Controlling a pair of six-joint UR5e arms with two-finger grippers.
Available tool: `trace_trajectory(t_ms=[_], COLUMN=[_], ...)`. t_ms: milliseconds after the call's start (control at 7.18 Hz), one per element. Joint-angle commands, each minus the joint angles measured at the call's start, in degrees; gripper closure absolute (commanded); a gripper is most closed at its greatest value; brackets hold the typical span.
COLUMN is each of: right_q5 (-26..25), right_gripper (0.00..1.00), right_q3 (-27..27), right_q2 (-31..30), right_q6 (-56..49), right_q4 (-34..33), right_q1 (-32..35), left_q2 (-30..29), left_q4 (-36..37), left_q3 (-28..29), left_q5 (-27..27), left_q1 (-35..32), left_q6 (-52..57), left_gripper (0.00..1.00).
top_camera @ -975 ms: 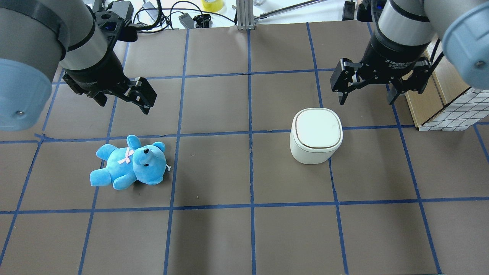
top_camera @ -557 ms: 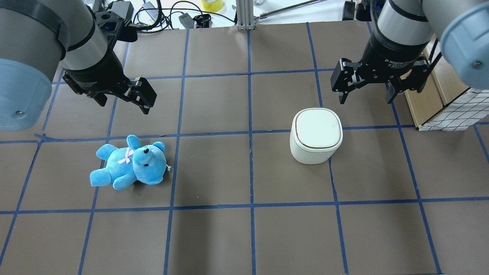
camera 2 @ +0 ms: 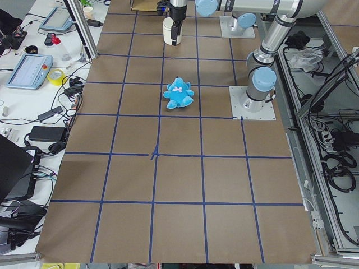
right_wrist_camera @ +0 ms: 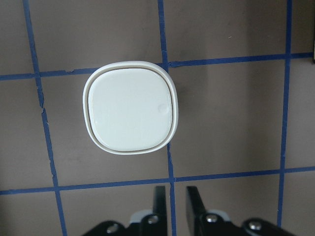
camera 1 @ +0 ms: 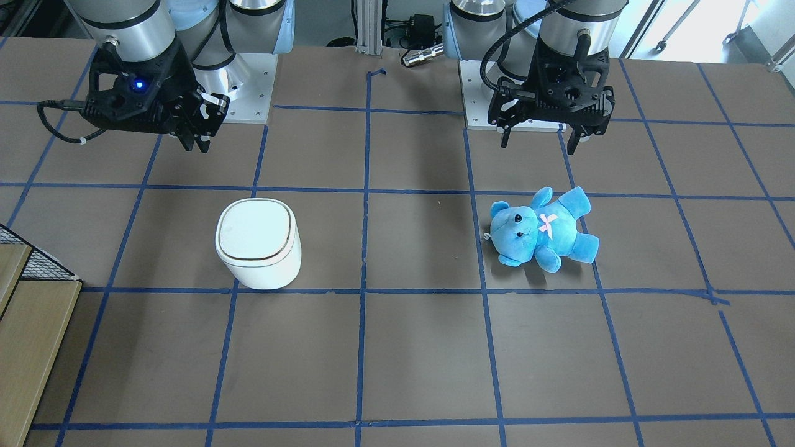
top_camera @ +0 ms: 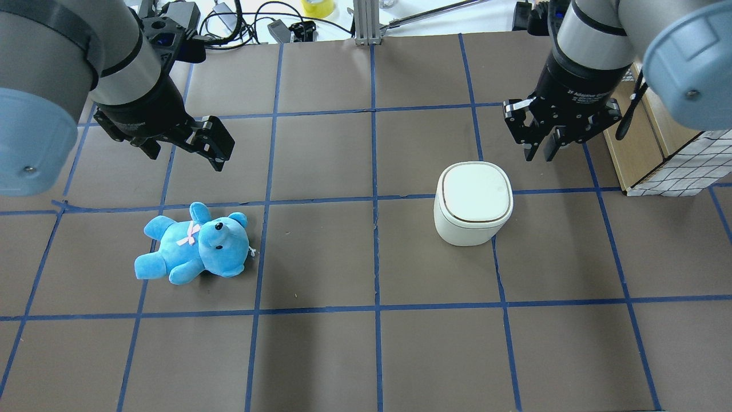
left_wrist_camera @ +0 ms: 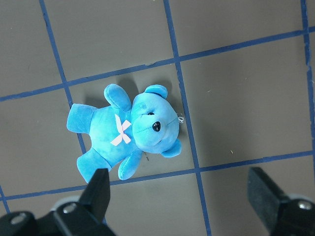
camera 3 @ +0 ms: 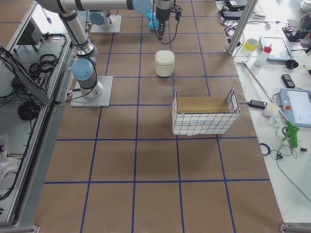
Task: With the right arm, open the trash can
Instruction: 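Lower the right gripper onto the white trash can lid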
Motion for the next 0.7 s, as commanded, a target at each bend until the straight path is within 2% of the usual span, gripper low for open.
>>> trace_trajectory(t_ms=[0, 278, 557], right_q5=[0.06, 0.15, 0.68], right_gripper=[1.0, 1.0, 1.0], right_q3=[0.6, 3.49, 7.88], right_q2=[2.66, 4.16, 5.13], right_q6=[0.07, 0.07, -0.37], right_q4=[-0.58, -4.34, -10.92], right_q1=[0.23, 0.23, 0.23], left_q2=[0.0, 0.0, 0.0], left_q4=[0.0, 0.0, 0.0], left_q3=[0.0, 0.0, 0.0], left_q5=[0.0, 0.0, 0.0], left_q1=[0.0, 0.0, 0.0], left_q6=[0.0, 0.0, 0.0], left_gripper=[0.0, 0.0, 0.0])
